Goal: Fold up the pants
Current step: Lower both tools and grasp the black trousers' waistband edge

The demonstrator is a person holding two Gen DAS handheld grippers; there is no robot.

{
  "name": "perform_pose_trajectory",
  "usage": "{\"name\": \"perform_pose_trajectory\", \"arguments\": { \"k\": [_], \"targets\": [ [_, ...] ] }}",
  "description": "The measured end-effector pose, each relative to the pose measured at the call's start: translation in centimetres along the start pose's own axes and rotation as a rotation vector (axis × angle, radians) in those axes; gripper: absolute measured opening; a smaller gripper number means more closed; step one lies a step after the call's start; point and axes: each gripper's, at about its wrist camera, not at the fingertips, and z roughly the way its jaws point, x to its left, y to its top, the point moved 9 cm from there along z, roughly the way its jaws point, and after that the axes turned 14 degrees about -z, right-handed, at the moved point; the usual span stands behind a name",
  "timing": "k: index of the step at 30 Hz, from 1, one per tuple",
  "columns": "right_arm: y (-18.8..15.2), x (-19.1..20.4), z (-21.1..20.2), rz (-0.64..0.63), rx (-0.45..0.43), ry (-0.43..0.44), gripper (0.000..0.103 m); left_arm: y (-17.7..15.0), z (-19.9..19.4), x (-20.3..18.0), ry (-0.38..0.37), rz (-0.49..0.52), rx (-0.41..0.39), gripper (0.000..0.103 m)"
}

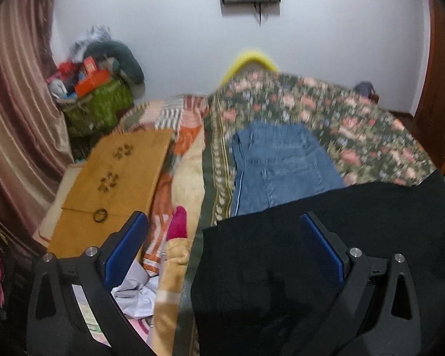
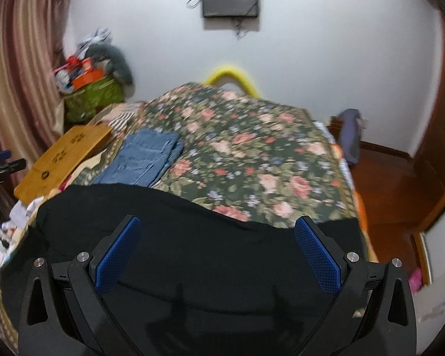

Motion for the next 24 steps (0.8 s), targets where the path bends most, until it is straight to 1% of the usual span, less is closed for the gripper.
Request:
{"name": "perform_pose_trajectory", "arguments": {
  "k": [2,3,4,5,6,7,8,9,13,16,18,20,22,24],
  "targets": [
    [0.0,0.5,1.8,-0.029,0.014,0.026,0.102,-0.9,2.9,0.6,0.001,0.004,0.059,0.092],
    [0.0,0.9,2.9,-0.051,0.024,0.041,0.102,-1.3,4.4,0.7,0.001,0.004,0.093,0.081],
    [0.0,1.1,3.7,-0.065,0.032,0.055,0.102,-1.8,5.7,0.8,0.000,0.006,0.133,0.074],
    [0.0,1.3,4.7,-0.082,0.042,0.067,0.102,-2.3,6.3,0.8,0.001,0.005,0.159,0.070],
    [-0.2,1.6,5.7,-0.100,0.053,0.082,0.102,-3.0,8.0,1.2,0.002,0.002,0.203,0.064],
    [0.0,1.7,6.7,-0.113,0.063,0.097,0.102,-3.4,8.7,1.4,0.013,0.004,0.225,0.059],
    [0.0,1.9,7.5,-0.126,0.077,0.117,0.101,-3.8,9.8,1.7,0.023,0.005,0.253,0.057],
    [0.0,2.1,8.6,-0.137,0.092,0.135,0.097,-4.0,10.5,1.9,0.026,0.005,0.263,0.055],
    [0.0,2.2,11.9,-0.163,0.142,0.211,0.093,-4.9,12.9,3.1,0.028,0.000,0.311,0.054],
    [-0.3,2.4,13.8,-0.176,0.178,0.249,0.090,-5.9,14.2,3.2,-0.024,-0.035,0.372,0.054],
    [-0.8,2.9,14.9,-0.181,0.209,0.284,0.090,-6.2,14.6,3.1,-0.047,-0.047,0.389,0.054],
    [-1.9,3.5,15.7,-0.180,0.247,0.344,0.089,-6.5,14.9,2.5,-0.070,-0.058,0.402,0.054],
    [-2.0,3.5,15.8,-0.167,0.243,0.371,0.089,-6.8,15.1,1.7,-0.101,-0.050,0.423,0.053],
    [-2.0,3.4,15.8,-0.156,0.248,0.393,0.088,-7.1,15.6,1.3,-0.102,-0.046,0.443,0.050]
  ]
}}
